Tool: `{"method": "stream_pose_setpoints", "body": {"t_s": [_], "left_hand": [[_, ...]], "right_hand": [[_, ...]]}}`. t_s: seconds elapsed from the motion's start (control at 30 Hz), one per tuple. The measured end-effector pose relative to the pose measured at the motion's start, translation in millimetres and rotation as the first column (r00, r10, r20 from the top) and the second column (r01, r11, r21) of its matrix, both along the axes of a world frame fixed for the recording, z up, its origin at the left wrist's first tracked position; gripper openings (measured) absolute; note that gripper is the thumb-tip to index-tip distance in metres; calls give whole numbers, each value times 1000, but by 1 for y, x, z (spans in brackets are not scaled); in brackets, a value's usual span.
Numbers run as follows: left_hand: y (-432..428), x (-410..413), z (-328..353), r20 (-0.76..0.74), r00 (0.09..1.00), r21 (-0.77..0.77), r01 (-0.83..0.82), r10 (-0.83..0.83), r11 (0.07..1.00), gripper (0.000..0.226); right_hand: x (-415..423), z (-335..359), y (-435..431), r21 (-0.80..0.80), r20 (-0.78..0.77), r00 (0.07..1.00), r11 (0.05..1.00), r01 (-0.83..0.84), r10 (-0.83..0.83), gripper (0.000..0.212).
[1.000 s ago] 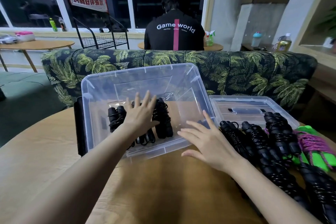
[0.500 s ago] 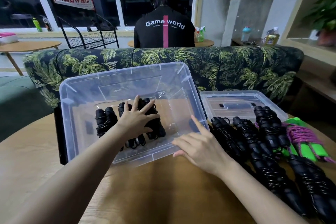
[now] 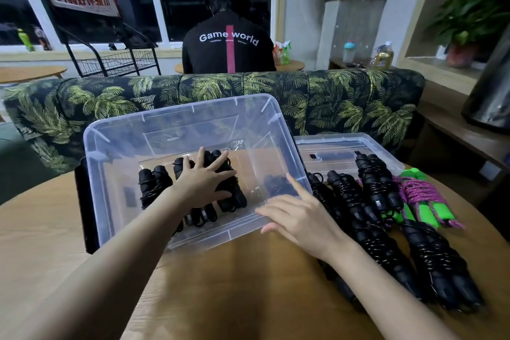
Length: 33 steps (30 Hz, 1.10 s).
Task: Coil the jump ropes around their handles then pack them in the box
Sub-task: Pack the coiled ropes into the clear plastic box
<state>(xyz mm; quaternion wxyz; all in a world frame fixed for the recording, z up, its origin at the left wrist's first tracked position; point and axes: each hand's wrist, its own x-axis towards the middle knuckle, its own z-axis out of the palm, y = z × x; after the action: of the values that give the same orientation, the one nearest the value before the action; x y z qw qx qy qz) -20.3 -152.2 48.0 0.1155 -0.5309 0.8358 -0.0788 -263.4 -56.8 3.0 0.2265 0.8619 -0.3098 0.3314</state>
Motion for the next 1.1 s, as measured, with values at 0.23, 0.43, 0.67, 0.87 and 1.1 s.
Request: {"method": "stream_pose_setpoints", "body": {"t_s": [0.23,0.43,0.67,0.87,1.1], "left_hand": [[-4,-1,2,-69,997,74,-26,31,997,55],[-8,1,1,-94,995,88,-22,30,996,54],[-12,4,-1,-121,992,89,-8,19,996,55],[-12,9,0,-143,990,58,8,0,998,62],[-10,9,3,-139,990,48,-7,14,999,58]], "right_hand": [[-60,14,0,13,248,951,982,187,-184,32],[-120,0,-15,243,219,698,731,638,-682,44],[-149,-1,-37,590,-53,379,277,758,-924,88],[-152,-5,-46,611,-165,321,159,775,-933,88],[-151,-6,-46,588,-154,317,171,790,-936,74]]}}
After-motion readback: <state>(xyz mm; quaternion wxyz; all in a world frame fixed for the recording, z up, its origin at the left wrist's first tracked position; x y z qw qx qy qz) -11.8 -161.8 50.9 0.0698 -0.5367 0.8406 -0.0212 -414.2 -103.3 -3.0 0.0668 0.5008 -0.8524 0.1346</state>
